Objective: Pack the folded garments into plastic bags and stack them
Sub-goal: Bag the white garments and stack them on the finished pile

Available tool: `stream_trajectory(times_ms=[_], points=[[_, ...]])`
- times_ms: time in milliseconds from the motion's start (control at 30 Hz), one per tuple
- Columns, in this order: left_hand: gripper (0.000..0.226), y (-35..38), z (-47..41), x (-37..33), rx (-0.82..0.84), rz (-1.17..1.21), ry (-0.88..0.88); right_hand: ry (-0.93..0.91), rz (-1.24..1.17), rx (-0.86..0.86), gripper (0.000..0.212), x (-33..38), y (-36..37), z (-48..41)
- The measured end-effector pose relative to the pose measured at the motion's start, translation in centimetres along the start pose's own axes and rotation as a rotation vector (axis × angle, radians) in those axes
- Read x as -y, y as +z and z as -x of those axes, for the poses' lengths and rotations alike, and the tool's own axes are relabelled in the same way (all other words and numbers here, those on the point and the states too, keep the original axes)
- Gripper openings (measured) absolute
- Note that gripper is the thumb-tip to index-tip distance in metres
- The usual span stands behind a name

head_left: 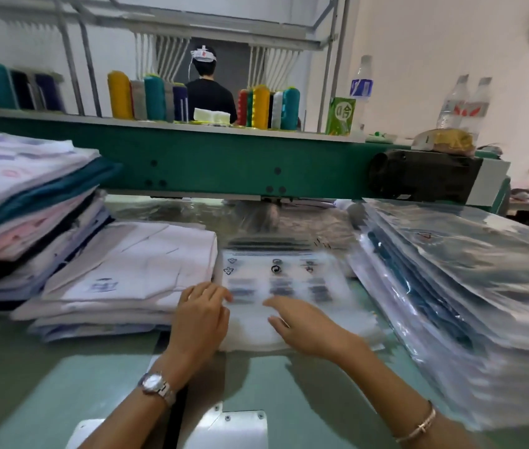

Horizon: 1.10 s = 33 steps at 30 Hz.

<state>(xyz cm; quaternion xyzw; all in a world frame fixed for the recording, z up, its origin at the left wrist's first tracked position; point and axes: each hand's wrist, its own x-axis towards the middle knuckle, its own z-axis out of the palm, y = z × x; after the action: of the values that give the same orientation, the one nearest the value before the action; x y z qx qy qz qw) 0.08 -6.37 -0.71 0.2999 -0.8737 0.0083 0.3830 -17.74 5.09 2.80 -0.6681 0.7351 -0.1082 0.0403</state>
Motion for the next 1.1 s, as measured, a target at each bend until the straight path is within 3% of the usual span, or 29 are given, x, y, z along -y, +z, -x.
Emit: stream_trajectory(times_ms=[333, 567, 700, 867, 1100], points=[[0.020, -1.2, 0.7, 1.5, 0.078, -0.107, 0.021, -0.115, -0.123, -0.113, 0.044, -0.6, 5.4, -1.9], [0.040, -2.0, 0.6, 1.8, 0.061, -0.139, 0.066, -0.228, -0.060, -0.223, 0.050, -0.1, 5.0, -1.0], [0.041, -2.2, 0.6, 1.9, 0.023, -0.104, 0.069, -0.221, -0.195, -0.340, 0.038, 0.3, 5.0, -0.5], [0.024, -2.3, 0.7, 2.0, -0.011, -0.036, 0.111, -0.224, -0.236, -0.486, 0.021, 0.6, 5.3, -0.7], [0.012, -1.7, 0.4, 2.1, -0.057, -0.067, 0.161, -0.191, -0.269, -0.602, 0.013, 1.0, 5.7, -1.2]])
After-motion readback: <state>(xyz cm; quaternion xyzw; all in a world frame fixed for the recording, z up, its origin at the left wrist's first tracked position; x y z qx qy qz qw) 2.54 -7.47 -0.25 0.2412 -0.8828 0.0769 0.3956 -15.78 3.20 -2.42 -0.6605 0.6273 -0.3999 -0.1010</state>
